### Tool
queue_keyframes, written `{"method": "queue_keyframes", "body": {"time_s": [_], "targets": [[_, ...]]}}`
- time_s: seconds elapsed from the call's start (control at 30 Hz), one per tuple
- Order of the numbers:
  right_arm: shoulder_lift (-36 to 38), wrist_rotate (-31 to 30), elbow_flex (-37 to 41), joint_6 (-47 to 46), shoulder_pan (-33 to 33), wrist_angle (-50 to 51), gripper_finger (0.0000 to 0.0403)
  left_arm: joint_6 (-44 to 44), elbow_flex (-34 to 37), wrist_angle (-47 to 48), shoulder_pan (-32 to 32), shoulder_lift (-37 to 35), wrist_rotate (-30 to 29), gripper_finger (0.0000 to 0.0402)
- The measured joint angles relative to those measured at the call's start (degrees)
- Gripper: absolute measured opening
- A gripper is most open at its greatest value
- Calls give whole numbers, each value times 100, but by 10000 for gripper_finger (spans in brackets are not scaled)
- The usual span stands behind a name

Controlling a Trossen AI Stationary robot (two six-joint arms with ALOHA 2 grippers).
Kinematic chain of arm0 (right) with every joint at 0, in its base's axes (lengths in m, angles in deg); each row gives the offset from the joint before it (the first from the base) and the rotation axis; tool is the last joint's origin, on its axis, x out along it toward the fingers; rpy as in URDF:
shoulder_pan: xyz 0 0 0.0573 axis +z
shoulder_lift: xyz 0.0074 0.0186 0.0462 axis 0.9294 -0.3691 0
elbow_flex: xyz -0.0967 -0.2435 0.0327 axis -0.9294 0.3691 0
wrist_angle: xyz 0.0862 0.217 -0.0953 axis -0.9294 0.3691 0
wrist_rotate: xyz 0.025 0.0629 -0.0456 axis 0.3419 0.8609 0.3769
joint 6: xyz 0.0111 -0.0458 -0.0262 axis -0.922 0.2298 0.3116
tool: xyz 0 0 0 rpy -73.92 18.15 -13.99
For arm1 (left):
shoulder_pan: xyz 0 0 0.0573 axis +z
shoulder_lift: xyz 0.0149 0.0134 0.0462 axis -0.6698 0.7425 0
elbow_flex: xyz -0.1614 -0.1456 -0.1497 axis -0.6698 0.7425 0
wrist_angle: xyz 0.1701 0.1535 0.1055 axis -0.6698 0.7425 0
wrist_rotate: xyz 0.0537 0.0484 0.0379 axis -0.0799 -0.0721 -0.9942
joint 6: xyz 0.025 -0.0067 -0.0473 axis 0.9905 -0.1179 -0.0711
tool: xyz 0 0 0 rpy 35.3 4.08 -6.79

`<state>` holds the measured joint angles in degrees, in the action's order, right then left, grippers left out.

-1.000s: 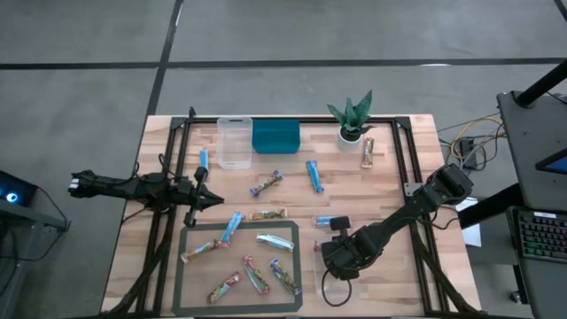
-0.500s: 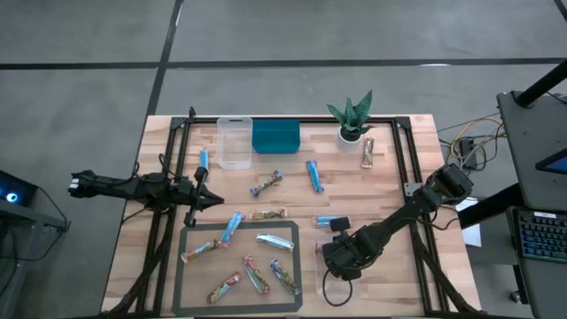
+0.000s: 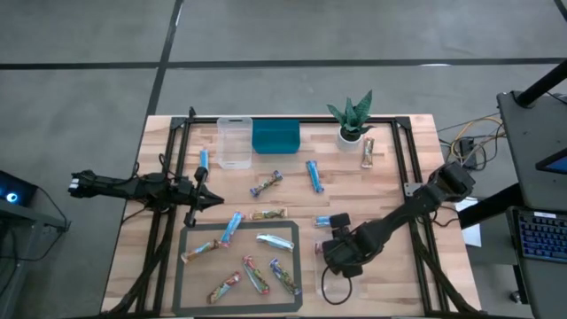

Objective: Pick and place Granola Bars by type
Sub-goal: Put the red granola bar into the bottom transparent bin

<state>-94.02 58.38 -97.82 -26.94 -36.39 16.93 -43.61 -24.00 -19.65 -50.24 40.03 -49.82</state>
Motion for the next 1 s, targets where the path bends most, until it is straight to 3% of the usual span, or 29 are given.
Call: {"method": "queue_keyframes", "body": {"time_s": [0.27,0.73,1.0], "targets": [[321,-5,-615,40,-111,479,173,0,-1,6,2,2,0,5],[356,-18,-2106,64,-169,1647,173,0,-1,60,1,2,0,5],[356,-20,-2574,71,-165,2185,173,0,0,101,0,2,-1,5]]}}
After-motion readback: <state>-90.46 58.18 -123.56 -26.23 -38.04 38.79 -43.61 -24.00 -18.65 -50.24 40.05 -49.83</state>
